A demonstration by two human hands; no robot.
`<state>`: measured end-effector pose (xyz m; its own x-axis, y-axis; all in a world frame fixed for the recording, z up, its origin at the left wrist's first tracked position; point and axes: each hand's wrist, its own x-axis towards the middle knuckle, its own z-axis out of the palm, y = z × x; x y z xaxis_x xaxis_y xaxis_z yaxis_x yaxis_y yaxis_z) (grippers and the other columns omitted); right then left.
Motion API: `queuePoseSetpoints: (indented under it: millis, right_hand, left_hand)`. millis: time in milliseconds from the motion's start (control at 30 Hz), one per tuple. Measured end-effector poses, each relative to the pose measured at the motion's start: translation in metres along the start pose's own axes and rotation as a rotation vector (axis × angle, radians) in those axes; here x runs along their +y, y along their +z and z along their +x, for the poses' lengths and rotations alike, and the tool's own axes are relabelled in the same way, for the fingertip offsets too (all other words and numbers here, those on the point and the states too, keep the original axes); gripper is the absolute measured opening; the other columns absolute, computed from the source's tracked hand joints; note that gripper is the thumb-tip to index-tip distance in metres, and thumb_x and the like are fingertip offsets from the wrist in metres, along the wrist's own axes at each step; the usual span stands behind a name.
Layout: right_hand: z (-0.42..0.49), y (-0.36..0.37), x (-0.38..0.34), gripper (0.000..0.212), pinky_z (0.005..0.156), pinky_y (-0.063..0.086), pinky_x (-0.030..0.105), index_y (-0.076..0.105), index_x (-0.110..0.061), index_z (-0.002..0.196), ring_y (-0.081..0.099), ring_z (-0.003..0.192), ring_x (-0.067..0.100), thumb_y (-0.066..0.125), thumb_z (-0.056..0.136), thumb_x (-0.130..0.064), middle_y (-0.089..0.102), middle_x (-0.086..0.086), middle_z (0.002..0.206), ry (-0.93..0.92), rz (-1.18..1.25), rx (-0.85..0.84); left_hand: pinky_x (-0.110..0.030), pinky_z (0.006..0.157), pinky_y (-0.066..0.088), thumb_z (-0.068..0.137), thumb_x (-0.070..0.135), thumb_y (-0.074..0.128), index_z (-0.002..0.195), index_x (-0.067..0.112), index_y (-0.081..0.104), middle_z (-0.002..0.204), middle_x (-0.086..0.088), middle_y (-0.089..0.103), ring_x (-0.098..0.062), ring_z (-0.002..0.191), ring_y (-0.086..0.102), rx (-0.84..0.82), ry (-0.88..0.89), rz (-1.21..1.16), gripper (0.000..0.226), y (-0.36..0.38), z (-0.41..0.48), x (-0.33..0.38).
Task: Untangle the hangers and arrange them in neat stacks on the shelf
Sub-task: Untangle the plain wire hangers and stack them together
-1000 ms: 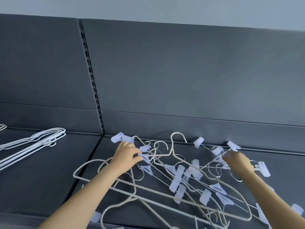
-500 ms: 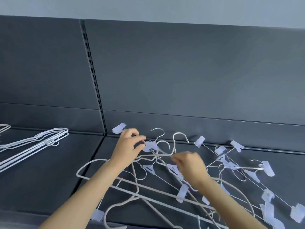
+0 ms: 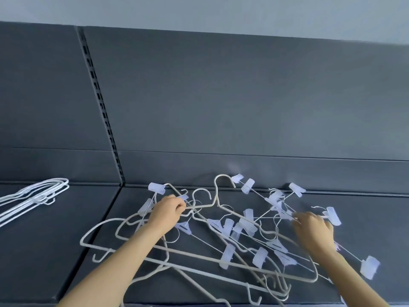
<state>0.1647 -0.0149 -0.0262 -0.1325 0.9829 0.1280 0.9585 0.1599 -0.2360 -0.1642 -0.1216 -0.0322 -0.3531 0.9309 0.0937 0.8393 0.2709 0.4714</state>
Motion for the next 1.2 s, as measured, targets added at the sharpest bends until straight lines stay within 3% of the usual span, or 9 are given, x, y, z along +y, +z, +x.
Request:
queuePoseSetpoints:
  millis: [100, 200, 267, 433, 567, 833, 967, 1067, 1200]
  right_hand:
    - [-0.009, -0.009, -0.031, 0.022, 0.086, 0.042, 0.037, 0.067, -0.018, 0.106, 0.060, 0.097, 0.030, 0.053, 0.089, -0.022, 0.067, 0.008, 0.107, -0.192, 0.107, 0.031]
    - [-0.024, -0.011, -0.061, 0.021, 0.068, 0.047, 0.034, 0.063, -0.016, 0.094, 0.060, 0.069, 0.023, 0.046, 0.093, -0.028, 0.067, 0.000, 0.074, -0.316, 0.253, -0.168]
    - [-0.027, -0.015, -0.073, 0.016, 0.058, 0.042, 0.032, 0.056, -0.028, 0.076, 0.048, 0.053, 0.016, 0.050, 0.092, -0.028, 0.052, -0.004, 0.054, -0.310, 0.335, -0.215]
    - [-0.016, -0.039, -0.091, 0.019, 0.053, 0.037, 0.028, 0.066, -0.023, 0.083, 0.047, 0.060, 0.022, 0.051, 0.091, -0.032, 0.055, 0.000, 0.057, -0.262, 0.404, -0.089]
    - [-0.001, -0.050, -0.090, 0.020, 0.061, 0.045, 0.030, 0.068, -0.026, 0.085, 0.058, 0.072, 0.030, 0.050, 0.091, -0.033, 0.066, 0.007, 0.070, -0.254, 0.371, -0.038]
    - [0.009, -0.041, -0.091, 0.023, 0.064, 0.044, 0.032, 0.069, -0.018, 0.087, 0.058, 0.076, 0.033, 0.051, 0.091, -0.031, 0.067, 0.012, 0.074, -0.210, 0.387, -0.071]
    - [0.006, -0.033, -0.088, 0.022, 0.059, 0.041, 0.030, 0.068, -0.023, 0.081, 0.054, 0.068, 0.030, 0.051, 0.091, -0.033, 0.062, 0.008, 0.065, -0.192, 0.412, -0.056]
    - [0.004, -0.031, -0.081, 0.024, 0.052, 0.035, 0.028, 0.069, -0.022, 0.081, 0.052, 0.062, 0.029, 0.052, 0.090, -0.035, 0.055, 0.005, 0.058, -0.177, 0.377, -0.035]
    - [0.002, -0.034, -0.065, 0.018, 0.056, 0.038, 0.029, 0.070, -0.026, 0.087, 0.056, 0.066, 0.030, 0.053, 0.090, -0.030, 0.062, 0.005, 0.063, -0.106, 0.376, -0.008]
  left_hand:
    - [-0.032, 0.073, 0.039, 0.092, 0.015, 0.044, 0.080, 0.021, 0.056, 0.086, 0.008, 0.048, -0.015, 0.084, 0.047, 0.004, 0.018, -0.063, 0.018, -0.010, 0.004, 0.005]
    - [-0.039, 0.074, 0.045, 0.091, 0.013, 0.044, 0.071, 0.029, 0.049, 0.082, 0.005, 0.058, -0.019, 0.079, 0.054, 0.010, 0.054, -0.123, 0.026, -0.029, 0.008, 0.005]
    - [-0.039, 0.075, 0.047, 0.090, 0.011, 0.046, 0.078, 0.021, 0.057, 0.085, -0.001, 0.062, -0.021, 0.080, 0.057, 0.046, 0.066, -0.142, 0.019, -0.041, 0.009, 0.006]
    - [-0.034, 0.086, 0.045, 0.090, 0.009, 0.052, 0.098, 0.010, 0.064, 0.101, -0.002, 0.060, -0.019, 0.095, 0.054, 0.258, 0.152, -0.151, 0.015, -0.064, 0.006, 0.003]
    - [-0.038, 0.083, 0.042, 0.086, 0.011, 0.057, 0.099, 0.006, 0.060, 0.102, -0.008, 0.059, -0.027, 0.096, 0.052, 0.511, -0.025, -0.050, 0.014, -0.077, -0.007, -0.024]
    - [-0.034, 0.066, 0.042, 0.082, 0.024, 0.060, 0.079, 0.008, 0.053, 0.078, -0.006, 0.060, -0.026, 0.075, 0.056, 0.124, -0.365, -0.166, 0.018, -0.047, -0.039, -0.055]
    - [-0.033, 0.057, 0.037, 0.088, 0.009, 0.048, 0.061, 0.010, 0.036, 0.073, -0.017, 0.058, -0.021, 0.061, 0.050, 0.186, -0.407, -0.238, 0.030, -0.039, -0.040, -0.050]
    - [-0.019, 0.045, 0.034, 0.089, 0.006, 0.048, 0.064, 0.007, 0.040, 0.064, -0.009, 0.055, -0.003, 0.044, 0.046, 0.251, -0.341, -0.354, 0.026, -0.047, -0.040, -0.034]
    - [-0.009, 0.048, 0.039, 0.087, 0.007, 0.053, 0.071, 0.014, 0.050, 0.061, -0.001, 0.058, -0.006, 0.054, 0.051, 0.308, -0.226, -0.464, 0.018, -0.060, -0.039, -0.016]
